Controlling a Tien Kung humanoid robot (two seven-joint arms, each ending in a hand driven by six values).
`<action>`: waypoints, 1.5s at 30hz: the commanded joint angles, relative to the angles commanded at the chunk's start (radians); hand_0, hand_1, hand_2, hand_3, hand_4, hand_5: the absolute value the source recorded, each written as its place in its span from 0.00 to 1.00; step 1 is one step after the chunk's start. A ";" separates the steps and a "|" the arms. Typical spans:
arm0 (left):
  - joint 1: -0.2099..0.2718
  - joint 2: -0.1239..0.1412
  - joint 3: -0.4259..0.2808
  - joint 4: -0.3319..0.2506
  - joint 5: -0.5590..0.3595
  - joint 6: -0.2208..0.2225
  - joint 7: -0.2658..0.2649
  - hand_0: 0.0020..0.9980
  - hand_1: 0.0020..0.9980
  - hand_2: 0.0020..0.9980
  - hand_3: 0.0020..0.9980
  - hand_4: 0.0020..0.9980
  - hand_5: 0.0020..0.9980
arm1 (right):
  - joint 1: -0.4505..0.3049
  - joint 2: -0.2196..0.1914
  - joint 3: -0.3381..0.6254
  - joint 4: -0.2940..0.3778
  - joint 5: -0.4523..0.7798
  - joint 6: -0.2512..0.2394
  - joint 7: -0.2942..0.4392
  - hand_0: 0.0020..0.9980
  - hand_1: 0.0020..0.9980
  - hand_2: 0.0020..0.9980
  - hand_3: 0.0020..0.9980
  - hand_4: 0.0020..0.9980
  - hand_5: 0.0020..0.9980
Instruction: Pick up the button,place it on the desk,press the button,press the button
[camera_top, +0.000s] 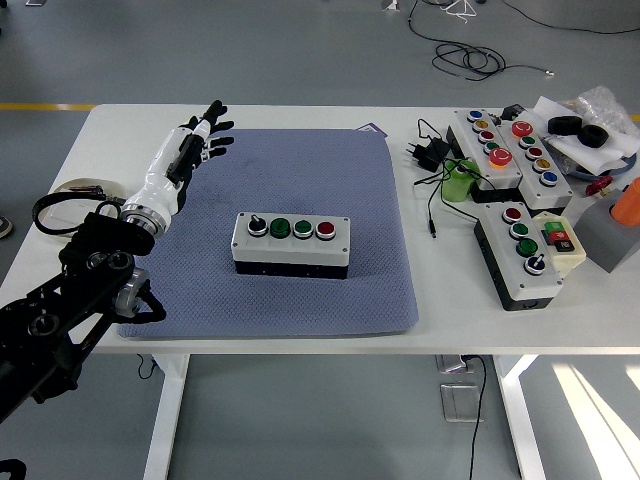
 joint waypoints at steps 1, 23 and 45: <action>0.001 0.001 -0.003 0.003 -0.046 -0.014 0.004 0.78 0.80 0.83 0.84 0.74 0.98 | -0.001 0.000 0.000 0.000 0.002 0.000 0.000 0.79 0.80 0.82 0.75 0.41 0.48; 0.023 0.031 -0.043 0.075 -0.294 -0.117 0.003 0.75 0.74 0.79 0.79 0.71 1.00 | -0.011 -0.002 0.000 0.000 0.000 0.000 0.002 0.79 0.80 0.82 0.75 0.41 0.48; 0.037 0.074 -0.131 0.110 -0.257 -0.142 0.010 0.74 0.73 0.77 0.77 0.70 1.00 | -0.008 0.000 -0.006 0.000 0.006 0.001 0.001 0.79 0.80 0.82 0.75 0.41 0.48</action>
